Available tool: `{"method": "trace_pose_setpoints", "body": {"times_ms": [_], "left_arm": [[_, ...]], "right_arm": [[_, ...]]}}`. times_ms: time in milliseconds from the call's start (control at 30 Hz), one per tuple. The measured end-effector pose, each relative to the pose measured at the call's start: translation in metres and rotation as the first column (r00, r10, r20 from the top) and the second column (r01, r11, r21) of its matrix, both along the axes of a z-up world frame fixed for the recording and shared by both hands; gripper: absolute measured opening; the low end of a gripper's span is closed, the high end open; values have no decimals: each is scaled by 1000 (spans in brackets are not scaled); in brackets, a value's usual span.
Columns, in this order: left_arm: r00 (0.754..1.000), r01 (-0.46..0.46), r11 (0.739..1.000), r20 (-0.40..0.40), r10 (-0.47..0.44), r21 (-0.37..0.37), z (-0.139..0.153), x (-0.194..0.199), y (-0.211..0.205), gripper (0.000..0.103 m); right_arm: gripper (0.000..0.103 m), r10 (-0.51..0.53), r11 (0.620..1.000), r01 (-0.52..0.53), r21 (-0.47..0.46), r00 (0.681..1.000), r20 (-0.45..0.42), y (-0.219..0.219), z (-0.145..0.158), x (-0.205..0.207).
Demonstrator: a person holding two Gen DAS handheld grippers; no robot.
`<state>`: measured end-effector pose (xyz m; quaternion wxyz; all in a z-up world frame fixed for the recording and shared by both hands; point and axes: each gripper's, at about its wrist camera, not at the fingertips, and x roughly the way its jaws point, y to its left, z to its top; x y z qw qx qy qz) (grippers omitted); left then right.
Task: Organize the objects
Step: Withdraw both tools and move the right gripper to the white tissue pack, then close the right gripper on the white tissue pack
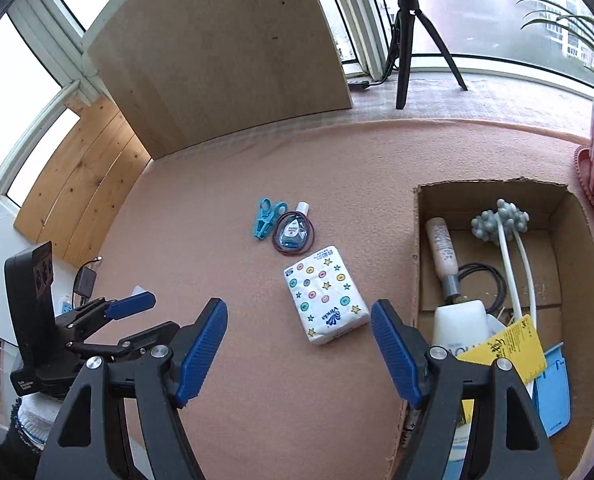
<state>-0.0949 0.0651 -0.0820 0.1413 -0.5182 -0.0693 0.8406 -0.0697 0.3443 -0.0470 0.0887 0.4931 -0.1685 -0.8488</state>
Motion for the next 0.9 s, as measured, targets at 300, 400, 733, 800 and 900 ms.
{"method": "trace_pose_setpoints", "body": {"times_ms": [300,400,733,800,900], "left_arm": [[999,-52,998,-1,52,20,4,12,-39,80],[998,-59,998,-2,59,22,6,14,-48,80],[999,-44,999,15,43,23,2,14,-55,80],[999,-42,999,18,41,25,-1,14,-55,80],[999,-37,999,23,37,24,-3,13,-57,80]], "right_arm": [[71,-25,998,18,61,994,110,-25,-35,-56],[71,-46,994,29,108,987,153,-28,-49,-68],[65,-52,994,24,108,964,260,-39,-74,-76],[58,-49,996,28,79,958,283,-42,-78,-73],[54,-37,999,27,37,955,293,-49,-81,-64]]}}
